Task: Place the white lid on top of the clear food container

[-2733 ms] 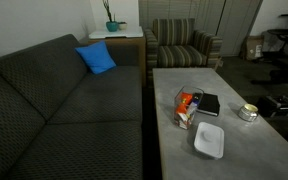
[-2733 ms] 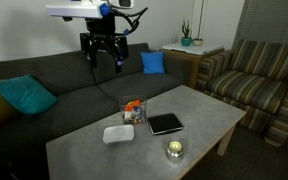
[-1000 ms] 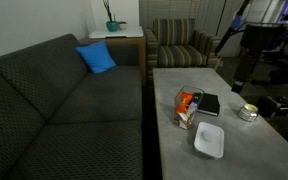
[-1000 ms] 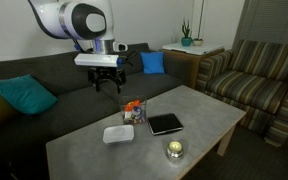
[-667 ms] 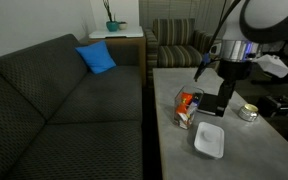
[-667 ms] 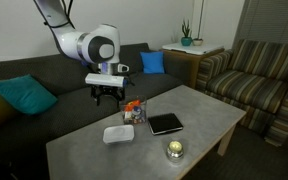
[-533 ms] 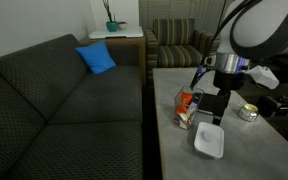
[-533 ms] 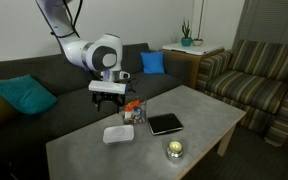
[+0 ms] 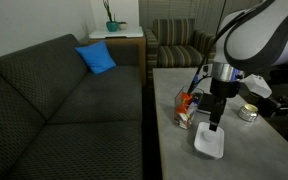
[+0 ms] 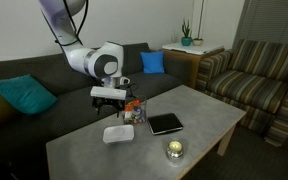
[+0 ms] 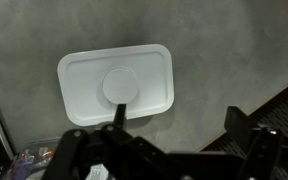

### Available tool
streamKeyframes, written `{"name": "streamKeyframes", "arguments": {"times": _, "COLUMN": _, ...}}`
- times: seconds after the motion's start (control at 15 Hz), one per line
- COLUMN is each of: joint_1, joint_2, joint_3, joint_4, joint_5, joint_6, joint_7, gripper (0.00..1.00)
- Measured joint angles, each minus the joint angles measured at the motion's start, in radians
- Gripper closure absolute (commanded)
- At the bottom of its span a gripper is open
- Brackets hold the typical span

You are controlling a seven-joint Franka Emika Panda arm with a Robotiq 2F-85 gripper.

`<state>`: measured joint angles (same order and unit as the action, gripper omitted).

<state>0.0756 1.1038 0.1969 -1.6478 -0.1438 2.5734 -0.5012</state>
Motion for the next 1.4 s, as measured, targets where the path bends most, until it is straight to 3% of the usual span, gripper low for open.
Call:
{"name": "streamKeyframes", "arguments": {"times": 0.4, "joint_1": 0.028, "joint_2": 0.087, "joint_3": -0.047, "joint_4": 0.075, "joint_5": -0.053, "joint_6": 0.011, "joint_7": 0.027, "gripper": 0.00}}
{"name": "streamKeyframes", "arguments": {"times": 0.93, "joint_1": 0.031, "joint_2": 0.289, "joint_3": -0.062, "joint_4": 0.263, "joint_5": -0.083, "joint_6": 0.139, "joint_7": 0.027, "gripper": 0.00}}
{"name": "streamKeyframes", "arguments": {"times": 1.4, "joint_1": 0.052, "joint_2": 0.365, "joint_3": -0.080, "joint_4": 0.362, "joint_5": -0.083, "joint_6": 0.144, "joint_7": 0.064, "gripper": 0.00}}
